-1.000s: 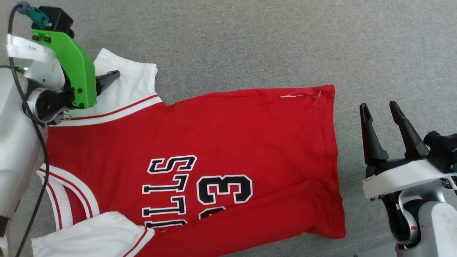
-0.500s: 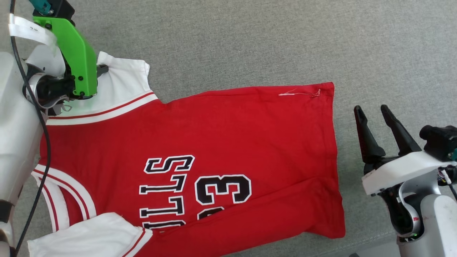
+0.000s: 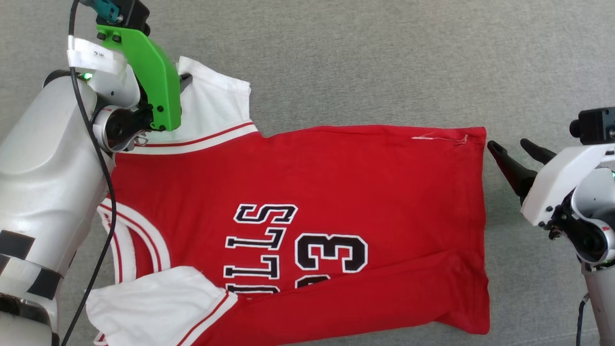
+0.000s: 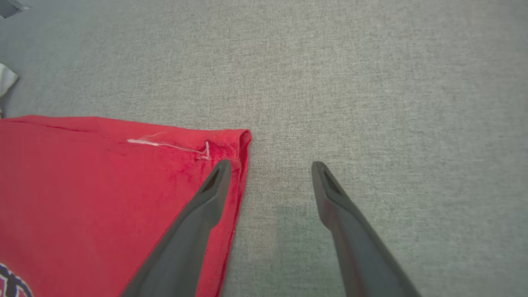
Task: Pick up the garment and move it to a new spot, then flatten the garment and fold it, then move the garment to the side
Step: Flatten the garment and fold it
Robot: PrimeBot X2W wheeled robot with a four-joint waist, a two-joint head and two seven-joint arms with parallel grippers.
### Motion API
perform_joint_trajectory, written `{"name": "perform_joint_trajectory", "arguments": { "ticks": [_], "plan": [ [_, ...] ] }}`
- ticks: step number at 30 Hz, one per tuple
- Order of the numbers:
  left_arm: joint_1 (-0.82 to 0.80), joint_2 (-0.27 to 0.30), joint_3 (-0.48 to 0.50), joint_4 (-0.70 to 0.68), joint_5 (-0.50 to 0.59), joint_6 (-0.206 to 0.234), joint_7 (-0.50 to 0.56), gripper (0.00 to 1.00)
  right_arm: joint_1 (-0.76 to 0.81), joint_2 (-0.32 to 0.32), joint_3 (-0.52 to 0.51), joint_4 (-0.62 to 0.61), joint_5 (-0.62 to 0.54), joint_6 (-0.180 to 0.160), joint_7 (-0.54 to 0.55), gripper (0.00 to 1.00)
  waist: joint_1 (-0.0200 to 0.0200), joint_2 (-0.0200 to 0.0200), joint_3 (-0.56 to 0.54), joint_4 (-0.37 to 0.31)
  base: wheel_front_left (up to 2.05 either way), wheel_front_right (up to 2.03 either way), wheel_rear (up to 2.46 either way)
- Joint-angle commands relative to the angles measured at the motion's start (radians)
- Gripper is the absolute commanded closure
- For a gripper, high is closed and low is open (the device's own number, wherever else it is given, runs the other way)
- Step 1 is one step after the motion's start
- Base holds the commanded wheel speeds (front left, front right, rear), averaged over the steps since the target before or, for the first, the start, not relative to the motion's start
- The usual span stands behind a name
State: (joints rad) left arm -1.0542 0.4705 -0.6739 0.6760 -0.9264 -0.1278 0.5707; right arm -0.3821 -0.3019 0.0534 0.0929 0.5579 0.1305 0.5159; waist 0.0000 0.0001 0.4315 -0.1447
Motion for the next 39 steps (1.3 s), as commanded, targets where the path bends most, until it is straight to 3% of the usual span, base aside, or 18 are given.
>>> {"name": "perform_joint_trajectory", "arguments": {
  "ticks": [1, 6, 13, 14, 15, 16, 22, 30, 39],
  "plan": [
    [0.012, 0.000, 0.001, -0.017, 0.001, -0.002, -0.014, 1.00, -0.034, -0.015, 0.012, 0.007, 0.013, 0.000, 0.033, 0.00, 0.0000, -0.0001, -0.017, 0.053, 0.00, 0.00, 0.00],
    [0.023, 0.004, -0.002, -0.081, 0.000, -0.002, -0.046, 1.00, -0.097, -0.067, 0.080, 0.053, 0.030, 0.000, 0.139, 0.00, 0.0000, -0.0001, -0.005, 0.105, 0.00, 0.00, 0.00],
    [0.048, 0.011, -0.005, -0.150, 0.001, -0.002, -0.078, 1.00, -0.125, -0.091, 0.178, 0.195, 0.071, 0.000, 0.265, 0.00, 0.0000, -0.0001, 0.008, 0.149, 0.00, 0.00, 0.00],
    [0.053, 0.012, -0.005, -0.156, 0.001, -0.002, -0.081, 1.00, -0.122, -0.093, 0.195, 0.212, 0.076, 0.000, 0.287, 0.27, 0.0000, -0.0001, 0.008, 0.152, 0.00, 0.00, 0.00],
    [0.059, 0.012, -0.005, -0.163, 0.000, -0.001, -0.086, 1.00, -0.118, -0.091, 0.208, 0.226, 0.087, 0.000, 0.305, 0.67, 0.0000, -0.0001, 0.008, 0.156, 0.00, 0.00, 0.00],
    [0.064, 0.013, -0.005, -0.168, 0.000, -0.001, -0.089, 1.00, -0.116, -0.091, 0.218, 0.237, 0.095, 0.000, 0.319, 1.00, 0.0000, -0.0001, 0.007, 0.159, 0.00, 0.00, 0.00],
    [0.096, 0.025, -0.001, -0.190, -0.002, 0.008, -0.116, 1.00, -0.144, -0.114, 0.211, 0.234, 0.108, 0.000, 0.302, 1.00, 0.0000, -0.0001, -0.019, 0.166, 0.00, 0.00, 0.00],
    [0.216, 0.074, 0.040, -0.252, -0.012, 0.042, -0.228, 1.00, -0.113, -0.119, 0.094, 0.112, 0.057, 0.000, 0.189, 1.00, 0.0000, -0.0001, -0.131, 0.182, 0.00, 0.00, 0.00],
    [0.549, 0.161, 0.069, -0.447, -0.045, 0.151, -0.342, 1.00, 0.124, -0.056, 0.029, 0.024, -0.006, 0.000, 0.138, 1.00, 0.0000, -0.0001, -0.241, 0.206, 0.00, 0.00, 0.00]
  ]
}}
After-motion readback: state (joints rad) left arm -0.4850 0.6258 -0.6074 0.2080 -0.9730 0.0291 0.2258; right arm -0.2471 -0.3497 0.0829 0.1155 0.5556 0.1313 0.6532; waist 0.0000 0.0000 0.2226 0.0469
